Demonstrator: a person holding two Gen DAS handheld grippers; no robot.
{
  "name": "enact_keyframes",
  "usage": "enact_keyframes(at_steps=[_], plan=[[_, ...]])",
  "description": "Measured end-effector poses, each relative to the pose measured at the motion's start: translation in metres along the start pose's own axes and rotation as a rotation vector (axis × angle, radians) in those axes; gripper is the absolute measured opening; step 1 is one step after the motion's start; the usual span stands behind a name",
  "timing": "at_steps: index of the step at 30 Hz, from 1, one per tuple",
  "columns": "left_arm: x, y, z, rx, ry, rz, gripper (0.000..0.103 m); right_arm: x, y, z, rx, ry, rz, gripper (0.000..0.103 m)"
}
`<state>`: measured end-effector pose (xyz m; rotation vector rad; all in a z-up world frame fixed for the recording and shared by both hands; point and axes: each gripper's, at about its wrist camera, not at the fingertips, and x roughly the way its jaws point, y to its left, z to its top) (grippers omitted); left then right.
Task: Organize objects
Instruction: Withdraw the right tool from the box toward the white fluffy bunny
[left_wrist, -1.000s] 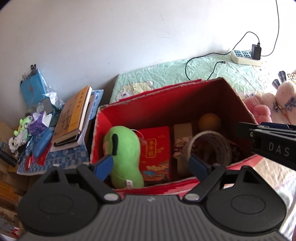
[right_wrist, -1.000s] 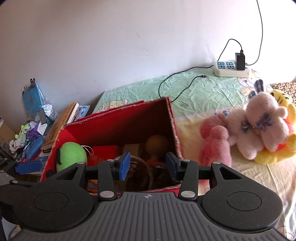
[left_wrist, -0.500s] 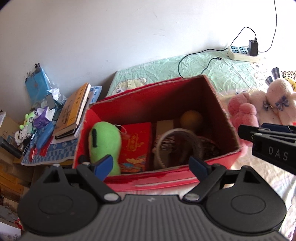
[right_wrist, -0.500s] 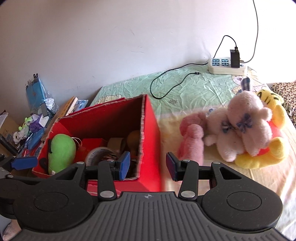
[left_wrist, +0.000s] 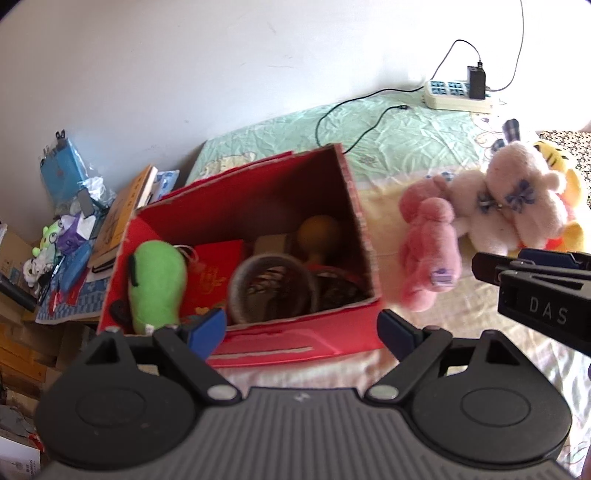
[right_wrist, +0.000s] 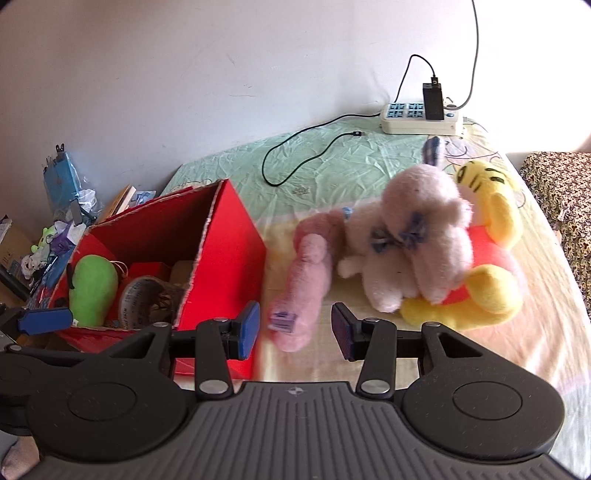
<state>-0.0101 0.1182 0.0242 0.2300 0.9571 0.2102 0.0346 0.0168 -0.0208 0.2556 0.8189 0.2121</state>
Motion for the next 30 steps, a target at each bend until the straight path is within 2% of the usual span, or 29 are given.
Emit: enact_keyframes(at_steps=[11, 17, 25, 26, 30], plan=[[-0.006, -0.056, 0.012, 0.062, -0.012, -0.036, 0.09, -0.013, -0.052, 0.003, 0.043, -0.009, -0.031, 0.046], [-0.004, -0.082, 0.016, 0.091, -0.02, -0.102, 0.09, -0.017, -0.078, 0.004, 0.081, -0.013, -0.042, 0.046], [0.005, -0.098, 0.019, 0.029, -0.055, -0.361, 0.098, -0.021, -0.112, 0.006, 0.141, -0.036, -0.029, 0.045], [0.007, -0.1, 0.02, 0.025, -0.061, -0.389, 0.102, -0.022, -0.115, 0.006, 0.146, -0.042, -0.026, 0.044], [0.018, -0.112, 0.026, 0.035, -0.07, -0.479, 0.103, -0.021, -0.128, 0.014, 0.172, -0.069, 0.025, 0.04]])
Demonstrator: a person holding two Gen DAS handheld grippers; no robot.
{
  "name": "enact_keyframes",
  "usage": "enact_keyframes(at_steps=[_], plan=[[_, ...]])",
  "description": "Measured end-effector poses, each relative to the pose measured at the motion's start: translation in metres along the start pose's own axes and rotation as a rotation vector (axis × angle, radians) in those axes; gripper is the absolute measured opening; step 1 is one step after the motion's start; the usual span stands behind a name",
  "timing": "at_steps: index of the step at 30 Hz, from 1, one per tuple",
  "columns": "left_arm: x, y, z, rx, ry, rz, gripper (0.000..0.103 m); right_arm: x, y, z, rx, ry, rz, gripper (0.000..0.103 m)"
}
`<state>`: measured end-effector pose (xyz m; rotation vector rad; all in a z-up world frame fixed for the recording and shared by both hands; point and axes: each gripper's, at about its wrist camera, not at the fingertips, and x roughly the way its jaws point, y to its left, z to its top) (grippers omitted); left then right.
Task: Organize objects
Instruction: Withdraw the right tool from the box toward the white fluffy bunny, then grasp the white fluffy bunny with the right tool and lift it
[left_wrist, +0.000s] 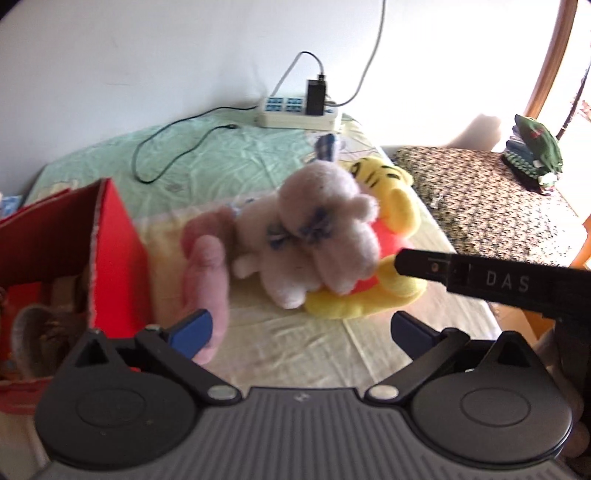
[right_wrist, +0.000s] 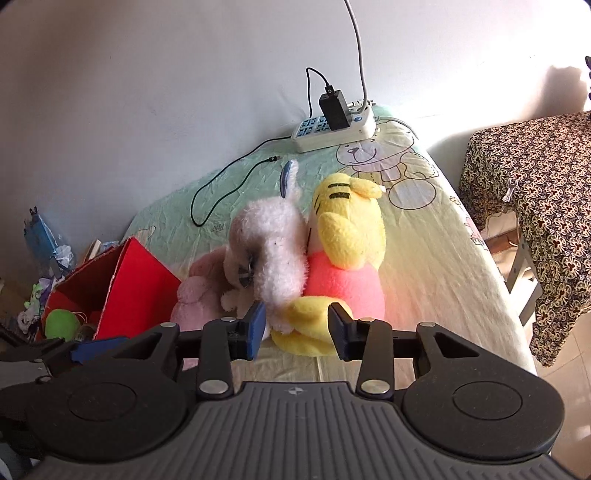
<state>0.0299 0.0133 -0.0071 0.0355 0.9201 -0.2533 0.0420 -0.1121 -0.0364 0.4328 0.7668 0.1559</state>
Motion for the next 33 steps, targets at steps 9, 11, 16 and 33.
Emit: enact_keyframes(at_steps=[9, 11, 16, 33], plan=[[0.031, 0.01, 0.019, -0.067, 0.004, -0.147, 0.103, 0.018, -0.009, 0.025, 0.016, -0.01, 0.143, 0.039], [0.04, 0.013, 0.023, -0.087, 0.005, -0.132, 0.103, 0.025, -0.008, 0.027, 0.001, -0.007, 0.147, 0.039], [0.062, 0.018, 0.03, -0.132, 0.027, -0.181, 0.101, 0.042, -0.012, 0.03, -0.012, 0.009, 0.142, 0.039], [0.11, 0.024, 0.04, -0.156, 0.088, -0.297, 0.063, 0.082, -0.018, 0.031, 0.023, 0.073, 0.142, 0.031]])
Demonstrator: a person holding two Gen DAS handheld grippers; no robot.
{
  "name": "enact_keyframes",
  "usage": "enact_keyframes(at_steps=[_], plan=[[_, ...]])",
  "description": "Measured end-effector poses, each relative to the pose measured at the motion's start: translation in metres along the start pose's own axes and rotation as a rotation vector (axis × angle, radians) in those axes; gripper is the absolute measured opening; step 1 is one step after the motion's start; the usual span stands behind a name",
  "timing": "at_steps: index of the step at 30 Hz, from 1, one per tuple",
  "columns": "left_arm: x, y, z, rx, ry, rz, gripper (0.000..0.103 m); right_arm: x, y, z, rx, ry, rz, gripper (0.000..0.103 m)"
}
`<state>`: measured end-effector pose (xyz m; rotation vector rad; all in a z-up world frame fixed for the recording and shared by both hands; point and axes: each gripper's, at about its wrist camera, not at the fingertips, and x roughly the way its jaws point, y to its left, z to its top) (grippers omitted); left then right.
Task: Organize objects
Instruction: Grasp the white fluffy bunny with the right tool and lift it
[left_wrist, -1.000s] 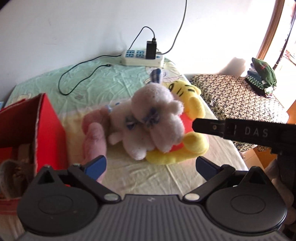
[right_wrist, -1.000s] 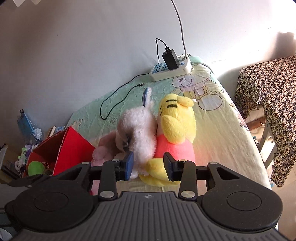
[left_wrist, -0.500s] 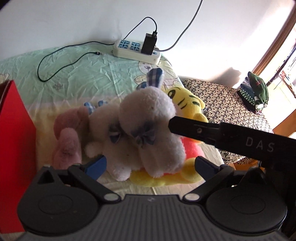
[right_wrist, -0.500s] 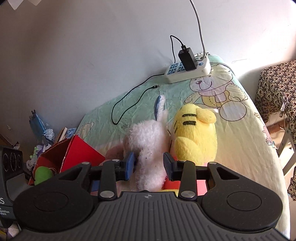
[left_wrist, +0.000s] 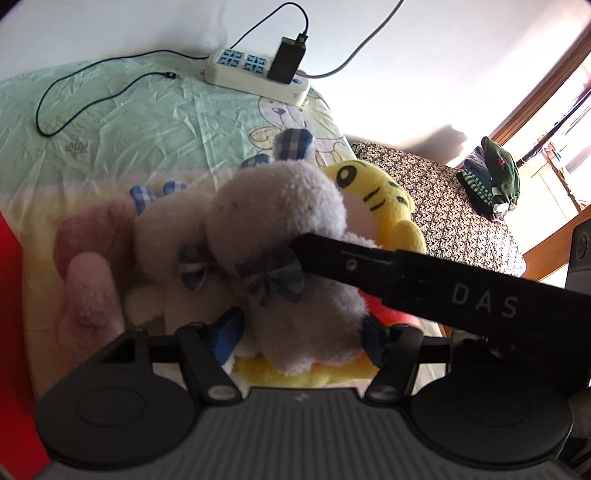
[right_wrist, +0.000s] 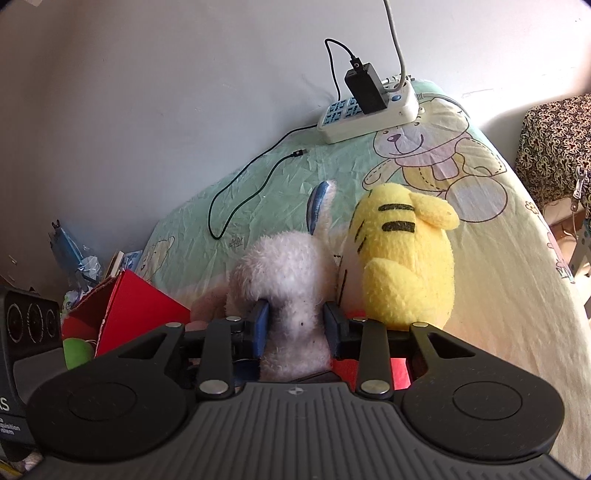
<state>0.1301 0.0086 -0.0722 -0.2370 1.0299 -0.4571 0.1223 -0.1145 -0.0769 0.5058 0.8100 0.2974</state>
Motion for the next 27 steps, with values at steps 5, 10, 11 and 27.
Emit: enact_keyframes(at_steps=[5, 10, 11, 27], plan=[[-0.007, -0.005, 0.0, 0.035, -0.012, 0.019, 0.054, -0.009, 0.007, -0.005, -0.011, 0.004, 0.025, 0.027], [-0.024, -0.009, -0.008, 0.056, -0.024, 0.039, 0.053, -0.021, 0.016, -0.012, -0.018, 0.014, 0.046, 0.026], [-0.028, -0.011, -0.011, 0.064, -0.026, 0.046, 0.053, -0.024, 0.018, -0.014, -0.021, 0.015, 0.05, 0.026], [-0.086, -0.036, -0.067, 0.126, -0.078, 0.155, 0.053, -0.059, 0.059, -0.051, -0.115, 0.032, 0.09, 0.026]])
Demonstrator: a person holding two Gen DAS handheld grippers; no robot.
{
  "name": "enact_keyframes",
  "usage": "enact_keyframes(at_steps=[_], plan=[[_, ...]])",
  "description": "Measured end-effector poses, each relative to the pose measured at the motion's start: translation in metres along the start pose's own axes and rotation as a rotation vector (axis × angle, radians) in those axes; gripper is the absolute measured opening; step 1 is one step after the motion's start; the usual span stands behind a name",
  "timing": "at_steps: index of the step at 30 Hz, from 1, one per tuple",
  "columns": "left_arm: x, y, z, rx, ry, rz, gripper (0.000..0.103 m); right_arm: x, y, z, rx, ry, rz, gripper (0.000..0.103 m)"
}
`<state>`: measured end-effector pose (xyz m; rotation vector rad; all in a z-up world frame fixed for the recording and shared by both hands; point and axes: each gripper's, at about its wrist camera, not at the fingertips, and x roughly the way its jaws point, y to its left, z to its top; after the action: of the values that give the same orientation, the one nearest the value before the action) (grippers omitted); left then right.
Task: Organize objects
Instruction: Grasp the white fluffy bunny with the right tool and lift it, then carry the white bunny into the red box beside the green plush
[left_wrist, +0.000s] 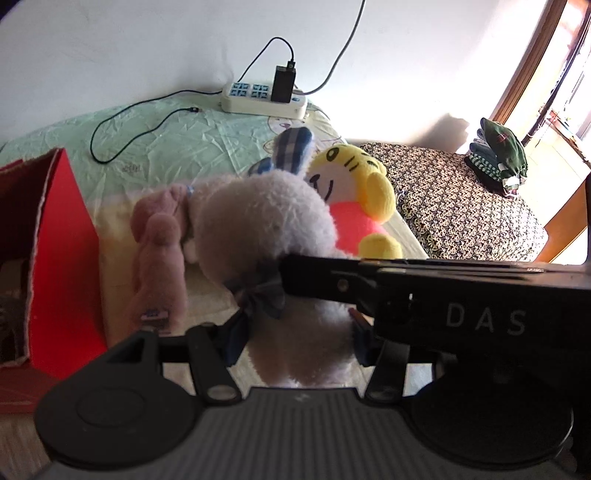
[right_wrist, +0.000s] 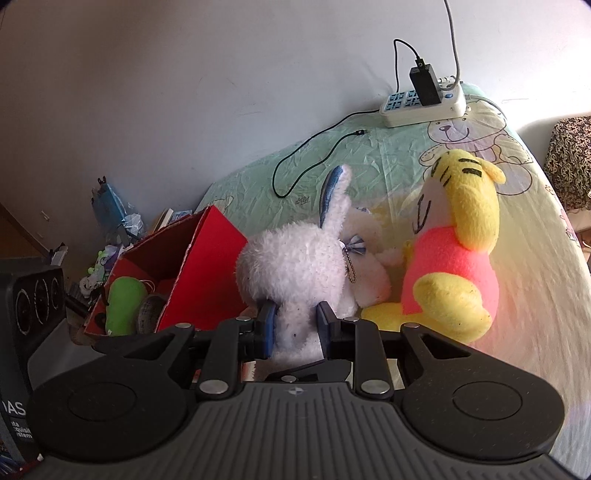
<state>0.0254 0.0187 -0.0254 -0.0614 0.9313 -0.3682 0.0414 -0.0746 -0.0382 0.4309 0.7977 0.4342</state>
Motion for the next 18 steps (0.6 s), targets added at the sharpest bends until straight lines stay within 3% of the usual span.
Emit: enact_keyframes(at_steps=[9, 18], plan=[[-0.044, 0.01, -0.016, -0.017, -0.088, 0.07, 0.053, -0.005, 0.032, -0.01, -0.051, -0.052, 0.083, 0.026], [-0.095, 0.044, -0.023, -0.012, -0.176, 0.088, 0.053, 0.001, 0.088, -0.019, -0.127, -0.139, 0.113, 0.026]])
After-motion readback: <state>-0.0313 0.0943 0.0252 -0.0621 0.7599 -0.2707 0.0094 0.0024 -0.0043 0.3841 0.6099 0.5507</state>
